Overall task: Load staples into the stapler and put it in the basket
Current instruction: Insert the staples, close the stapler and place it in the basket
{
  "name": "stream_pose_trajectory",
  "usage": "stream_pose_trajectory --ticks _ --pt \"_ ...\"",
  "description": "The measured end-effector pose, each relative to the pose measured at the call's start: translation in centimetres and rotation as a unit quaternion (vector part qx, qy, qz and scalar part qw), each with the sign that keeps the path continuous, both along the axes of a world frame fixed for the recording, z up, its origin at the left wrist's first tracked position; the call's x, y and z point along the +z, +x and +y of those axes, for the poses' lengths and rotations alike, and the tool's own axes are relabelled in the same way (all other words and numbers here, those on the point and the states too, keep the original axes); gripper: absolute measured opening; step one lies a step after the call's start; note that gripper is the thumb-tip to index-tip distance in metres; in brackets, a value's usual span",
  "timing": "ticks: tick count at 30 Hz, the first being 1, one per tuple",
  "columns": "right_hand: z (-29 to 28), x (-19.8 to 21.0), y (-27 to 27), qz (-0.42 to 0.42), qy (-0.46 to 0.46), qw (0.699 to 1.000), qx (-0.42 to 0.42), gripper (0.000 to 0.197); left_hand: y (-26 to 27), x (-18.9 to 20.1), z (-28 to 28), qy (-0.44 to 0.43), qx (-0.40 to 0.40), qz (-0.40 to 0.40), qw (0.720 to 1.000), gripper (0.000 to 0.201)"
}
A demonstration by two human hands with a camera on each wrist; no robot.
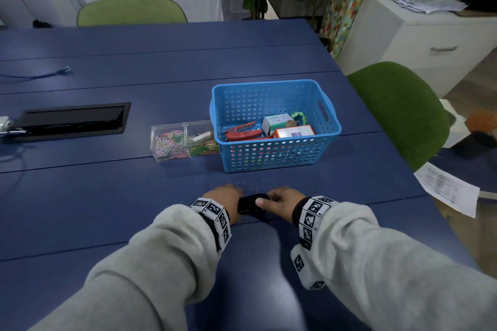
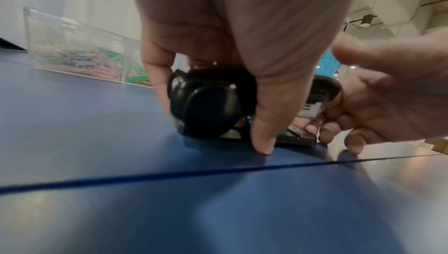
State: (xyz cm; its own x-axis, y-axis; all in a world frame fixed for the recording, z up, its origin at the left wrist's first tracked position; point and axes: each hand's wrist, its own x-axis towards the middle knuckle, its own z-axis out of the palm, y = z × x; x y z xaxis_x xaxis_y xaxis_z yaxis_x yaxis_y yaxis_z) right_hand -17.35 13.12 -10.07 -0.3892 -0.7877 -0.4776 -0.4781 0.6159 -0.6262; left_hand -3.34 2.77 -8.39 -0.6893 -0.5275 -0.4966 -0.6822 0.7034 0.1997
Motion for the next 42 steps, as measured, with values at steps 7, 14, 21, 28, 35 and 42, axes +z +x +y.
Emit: stream_pose_trajectory --ticks 7,14,21,28,35,42 --pt "-0.2 1.0 -0.4 -0.109 -0.028 0.993 -0.034 0.032 -0.1 1.4 0.1 -0.012 -0.004 0.038 0.999 0.031" --pt "-0.8 3.5 -1.4 -0.167 -0.077 0.981 -0.069 0.019 0.2 4.1 -0.1 0.016 0.02 0.1 0.995 0.051" --pt "-0.8 6.4 -1.5 -0.149 -0.11 0.982 -0.034 0.018 0.4 7.1 -0.2 -0.004 0.0 0.111 0.994 0.039" --pt "-1.2 14.7 -0.4 0.209 -0.09 0.934 0.274 0.058 0.0 12.0 0.0 -0.068 0.0 0.139 0.988 0.032" --pt "-3.1 19.2 0.1 0.332 -0.006 0.898 0.29 0.038 -0.6 17.2 -0.1 -0.133 0.016 0.174 0.976 0.035" --pt "-4.8 23.7 -1.8 0.328 -0.072 0.908 0.25 0.025 1.0 20.2 -2.3 -0.051 0.11 0.331 0.936 0.08"
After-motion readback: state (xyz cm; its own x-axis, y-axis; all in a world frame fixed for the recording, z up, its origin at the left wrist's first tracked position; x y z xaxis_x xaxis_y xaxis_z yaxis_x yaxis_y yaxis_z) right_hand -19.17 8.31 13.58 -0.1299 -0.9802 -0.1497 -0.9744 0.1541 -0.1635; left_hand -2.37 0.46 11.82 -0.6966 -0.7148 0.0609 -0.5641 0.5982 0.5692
